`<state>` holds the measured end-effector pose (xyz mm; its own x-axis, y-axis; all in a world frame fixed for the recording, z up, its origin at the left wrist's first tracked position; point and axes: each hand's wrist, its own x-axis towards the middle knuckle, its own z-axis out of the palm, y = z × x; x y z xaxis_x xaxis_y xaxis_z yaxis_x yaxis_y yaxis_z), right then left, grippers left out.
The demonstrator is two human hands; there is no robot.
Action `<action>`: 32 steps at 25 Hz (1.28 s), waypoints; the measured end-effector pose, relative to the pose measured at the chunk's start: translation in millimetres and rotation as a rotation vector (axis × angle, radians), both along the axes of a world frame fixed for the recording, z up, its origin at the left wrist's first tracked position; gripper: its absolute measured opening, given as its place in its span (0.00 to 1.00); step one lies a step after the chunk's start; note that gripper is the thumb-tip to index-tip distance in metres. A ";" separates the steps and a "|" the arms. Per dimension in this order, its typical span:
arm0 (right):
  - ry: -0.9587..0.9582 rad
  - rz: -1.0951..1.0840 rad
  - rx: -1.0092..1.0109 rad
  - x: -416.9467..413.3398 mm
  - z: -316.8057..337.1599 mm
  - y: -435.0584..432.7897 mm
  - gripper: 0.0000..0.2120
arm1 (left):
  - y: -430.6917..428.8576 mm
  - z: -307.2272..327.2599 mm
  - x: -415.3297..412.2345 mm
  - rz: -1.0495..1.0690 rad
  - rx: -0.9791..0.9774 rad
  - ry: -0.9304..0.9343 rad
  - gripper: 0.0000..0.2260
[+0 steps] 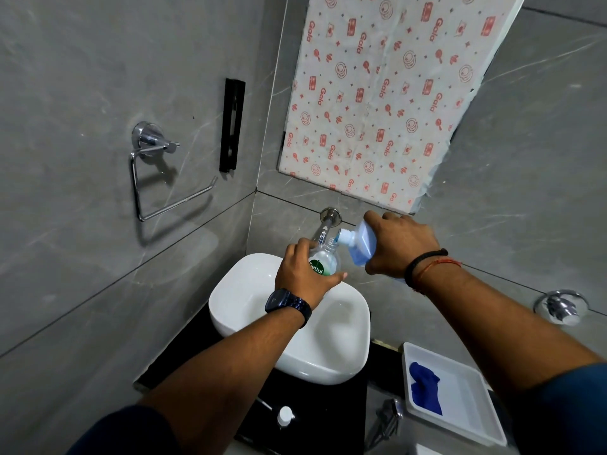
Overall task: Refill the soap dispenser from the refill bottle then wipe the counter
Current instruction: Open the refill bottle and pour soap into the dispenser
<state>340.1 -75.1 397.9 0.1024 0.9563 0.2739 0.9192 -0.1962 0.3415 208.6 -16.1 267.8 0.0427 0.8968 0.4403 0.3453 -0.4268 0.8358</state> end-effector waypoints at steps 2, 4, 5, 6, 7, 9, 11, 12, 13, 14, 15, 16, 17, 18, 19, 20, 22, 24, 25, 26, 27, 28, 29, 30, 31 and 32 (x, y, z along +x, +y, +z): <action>-0.002 0.002 0.008 -0.1 0.4 0.1 0.31 | 0.0 0.5 -1.1 0.001 0.003 -0.009 0.31; -0.001 0.003 0.006 -0.3 0.6 0.8 0.31 | 0.0 1.0 -2.5 -0.001 0.001 -0.010 0.31; -0.001 0.004 0.005 -0.4 0.6 1.5 0.31 | 0.2 1.2 -2.9 -0.003 -0.001 -0.009 0.31; -0.001 0.004 0.004 -0.6 0.7 1.9 0.31 | 0.5 1.4 -3.2 -0.004 -0.004 -0.008 0.31; 0.001 0.004 0.003 -1.0 0.8 2.3 0.32 | 0.7 1.6 -3.3 -0.003 -0.006 -0.008 0.31; 0.007 0.007 0.001 -1.2 1.0 3.0 0.32 | 1.1 2.0 -3.2 -0.001 -0.008 -0.009 0.31; 0.006 0.009 0.002 -1.3 1.3 3.4 0.33 | 1.3 2.1 -3.1 -0.002 -0.009 -0.009 0.31; 0.005 0.009 0.003 -1.4 1.4 3.7 0.33 | 1.3 2.1 -3.1 -0.003 -0.010 -0.009 0.31; 0.004 0.008 0.004 -1.5 1.4 3.8 0.33 | 1.4 1.9 -3.1 -0.002 -0.009 -0.008 0.32; 0.002 0.009 0.003 -1.6 1.4 4.0 0.33 | 1.4 1.8 -3.1 0.000 -0.008 -0.008 0.32; -0.001 0.010 0.001 -1.6 1.2 4.0 0.34 | 1.6 1.6 -3.2 0.002 -0.008 -0.008 0.32; -0.002 0.011 0.000 -1.7 1.2 4.0 0.34 | 1.6 1.5 -3.3 0.003 -0.008 -0.008 0.32; -0.003 0.011 0.000 -2.1 1.3 4.1 0.34 | 1.8 1.3 -3.4 0.003 -0.008 -0.008 0.32; -0.003 0.010 0.000 -2.2 1.3 4.2 0.34 | 2.0 1.1 -3.5 0.002 -0.009 -0.008 0.32; -0.005 0.008 0.000 -2.4 1.3 4.4 0.34 | 2.1 0.8 -3.6 0.000 -0.011 -0.008 0.32; -0.007 0.007 0.000 -2.5 1.2 4.6 0.34 | 2.0 0.5 -3.7 0.001 -0.013 -0.008 0.32; -0.008 0.006 0.000 -2.6 0.6 5.1 0.34 | 1.8 0.3 -3.7 0.006 -0.014 -0.009 0.32; -0.006 0.005 -0.002 -2.4 0.1 5.9 0.34 | 1.9 0.6 -3.7 0.007 -0.017 -0.008 0.31; -0.005 0.005 -0.003 -2.2 -0.1 6.4 0.35 | 2.1 0.9 -3.6 0.006 -0.018 -0.008 0.31; -0.003 0.006 -0.002 -1.9 -0.3 6.8 0.35 | 2.2 1.2 -3.7 0.005 -0.020 -0.007 0.31; -0.003 0.007 0.000 -1.6 -0.4 7.2 0.34 | 2.5 1.6 -3.8 0.006 -0.021 -0.007 0.31; -0.003 0.008 0.002 -1.3 -0.6 7.3 0.34 | 2.3 1.7 -4.0 0.006 -0.021 -0.006 0.32; -0.006 0.010 0.003 -1.1 -0.8 7.4 0.34 | 2.1 1.6 -4.3 0.007 -0.018 -0.006 0.32; -0.011 0.011 0.005 -0.7 -1.0 7.4 0.34 | 1.7 1.4 -4.4 0.008 -0.013 -0.007 0.32; -0.014 0.012 0.007 -0.4 -1.2 7.2 0.34 | 1.3 1.1 -4.4 0.009 -0.010 -0.008 0.31; -0.014 0.013 0.010 -0.2 -1.5 7.2 0.34 | 1.0 1.0 -4.3 0.009 -0.009 -0.010 0.31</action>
